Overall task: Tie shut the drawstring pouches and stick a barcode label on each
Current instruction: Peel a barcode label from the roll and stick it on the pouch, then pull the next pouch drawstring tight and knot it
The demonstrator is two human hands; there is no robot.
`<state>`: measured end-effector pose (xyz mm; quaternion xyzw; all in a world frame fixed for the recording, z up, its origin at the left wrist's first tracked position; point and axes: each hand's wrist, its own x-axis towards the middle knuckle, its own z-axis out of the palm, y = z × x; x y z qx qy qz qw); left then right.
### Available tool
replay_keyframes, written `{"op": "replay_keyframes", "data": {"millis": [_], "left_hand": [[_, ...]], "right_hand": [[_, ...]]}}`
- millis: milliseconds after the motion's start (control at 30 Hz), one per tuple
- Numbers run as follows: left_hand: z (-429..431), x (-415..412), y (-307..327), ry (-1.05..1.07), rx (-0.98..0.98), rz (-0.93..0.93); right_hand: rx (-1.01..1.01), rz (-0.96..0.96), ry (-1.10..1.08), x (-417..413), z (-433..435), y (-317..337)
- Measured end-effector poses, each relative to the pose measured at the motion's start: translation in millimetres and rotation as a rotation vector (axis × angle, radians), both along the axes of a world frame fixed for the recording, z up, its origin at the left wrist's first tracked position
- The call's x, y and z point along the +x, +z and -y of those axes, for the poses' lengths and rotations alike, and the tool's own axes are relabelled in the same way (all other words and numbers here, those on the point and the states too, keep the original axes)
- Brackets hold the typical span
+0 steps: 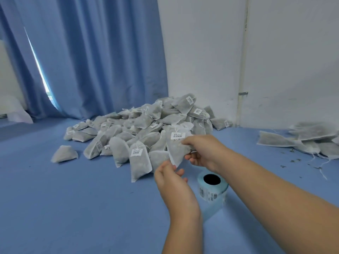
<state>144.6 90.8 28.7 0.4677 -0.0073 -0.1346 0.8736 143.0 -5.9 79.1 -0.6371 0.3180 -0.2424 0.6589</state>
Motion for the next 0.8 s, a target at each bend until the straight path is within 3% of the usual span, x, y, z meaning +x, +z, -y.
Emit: {"op": "replay_keyframes", "data": {"millis": [100, 200, 333, 600, 800], "left_hand": [[-1.6, 1.0, 2.2, 0.007, 0.009, 0.023], [-2.8, -1.0, 4.7, -0.012, 0.01, 0.06], [-1.7, -1.8, 5.2, -0.073, -0.016, 0.046], [10.2, -24.6, -2.2, -0.487, 0.033, 0.162], [13.5, -54.8, -8.0, -0.671, 0.06, 0.248]], "right_hand": [[0.007, -0.033, 0.028, 30.7, -1.4, -0.6], [0.074, 0.066, 0.074, 47.4, 2.4, 1.8], [0.075, 0.094, 0.007, 39.9, 11.4, -2.8], [0.075, 0.109, -0.026, -37.8, 15.6, -25.0], [0.036, 0.16, -0.067, -127.4, 12.1, -45.4]]}}
